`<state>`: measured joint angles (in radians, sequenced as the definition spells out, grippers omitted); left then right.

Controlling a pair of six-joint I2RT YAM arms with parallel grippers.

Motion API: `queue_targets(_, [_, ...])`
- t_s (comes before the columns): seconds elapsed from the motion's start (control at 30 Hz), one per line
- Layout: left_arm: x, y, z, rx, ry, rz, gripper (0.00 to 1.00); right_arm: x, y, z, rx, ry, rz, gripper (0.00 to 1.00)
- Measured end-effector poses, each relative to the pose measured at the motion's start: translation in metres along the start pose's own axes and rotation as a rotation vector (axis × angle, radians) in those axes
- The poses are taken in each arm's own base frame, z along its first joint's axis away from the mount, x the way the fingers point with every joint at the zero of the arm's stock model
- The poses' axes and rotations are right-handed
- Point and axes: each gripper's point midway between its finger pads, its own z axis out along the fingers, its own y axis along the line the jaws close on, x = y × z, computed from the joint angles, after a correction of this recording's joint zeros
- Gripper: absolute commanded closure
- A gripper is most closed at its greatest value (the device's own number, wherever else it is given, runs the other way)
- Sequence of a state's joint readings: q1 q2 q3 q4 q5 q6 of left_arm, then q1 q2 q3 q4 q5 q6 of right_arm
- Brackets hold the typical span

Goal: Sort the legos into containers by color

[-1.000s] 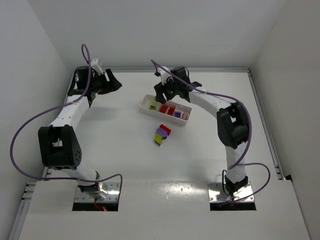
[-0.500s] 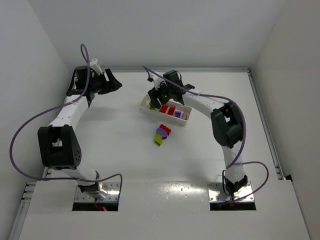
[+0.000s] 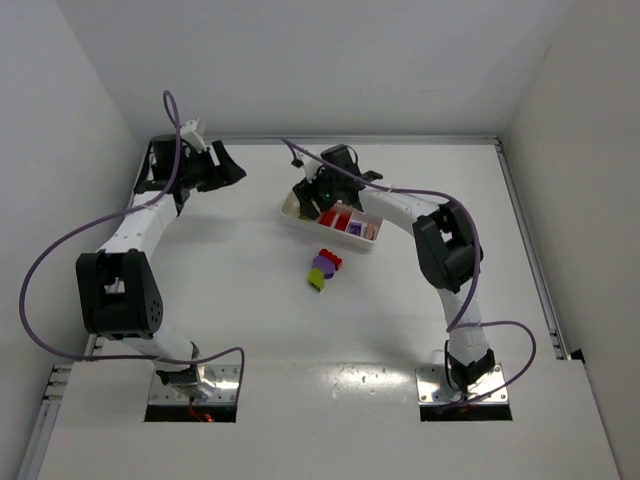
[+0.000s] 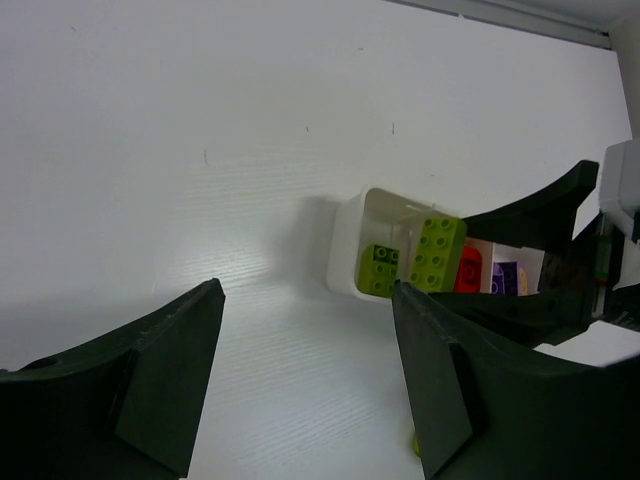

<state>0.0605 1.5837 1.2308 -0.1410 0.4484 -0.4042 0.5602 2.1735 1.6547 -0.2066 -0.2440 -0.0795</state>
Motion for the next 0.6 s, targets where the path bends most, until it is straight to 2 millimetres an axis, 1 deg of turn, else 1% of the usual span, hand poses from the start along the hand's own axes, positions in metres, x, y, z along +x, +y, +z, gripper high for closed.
queue_targets(0.1, [0.01, 0.0, 0.002, 0.001, 0.022, -0.002, 0.26, -0.005, -0.001, 0.001, 0.01, -0.015, -0.008, 0.24])
queue_targets(0.23, [0.022, -0.002, 0.004, 0.007, 0.047, -0.003, 0.26, -0.009, 0.003, 0.002, 0.013, -0.024, -0.02, 0.17])
queue_targets(0.33, [0.025, -0.008, 0.005, 0.022, 0.057, 0.007, 0.26, -0.013, 0.007, 0.001, 0.013, -0.031, -0.031, 0.17])
queue_targets(0.4, [0.028, -0.013, 0.005, 0.045, 0.065, 0.02, 0.26, -0.017, 0.007, -0.004, 0.022, -0.038, -0.033, 0.17])
queue_targets(0.47, [0.033, -0.02, 0.003, 0.08, 0.078, 0.039, 0.26, -0.024, 0.007, -0.015, 0.037, -0.053, -0.036, 0.17])
queue_targets(0.5, [0.038, -0.024, 0.001, 0.1, 0.089, 0.048, 0.26, -0.029, 0.006, -0.024, 0.052, -0.064, -0.037, 0.17])
queue_targets(0.57, [0.052, -0.035, -0.006, 0.14, 0.112, 0.08, 0.26, -0.037, 0.001, -0.048, 0.09, -0.089, -0.041, 0.17])
queue_targets(0.6, [0.062, -0.043, -0.01, 0.161, 0.128, 0.104, 0.26, -0.042, -0.003, -0.063, 0.114, -0.107, -0.041, 0.17])
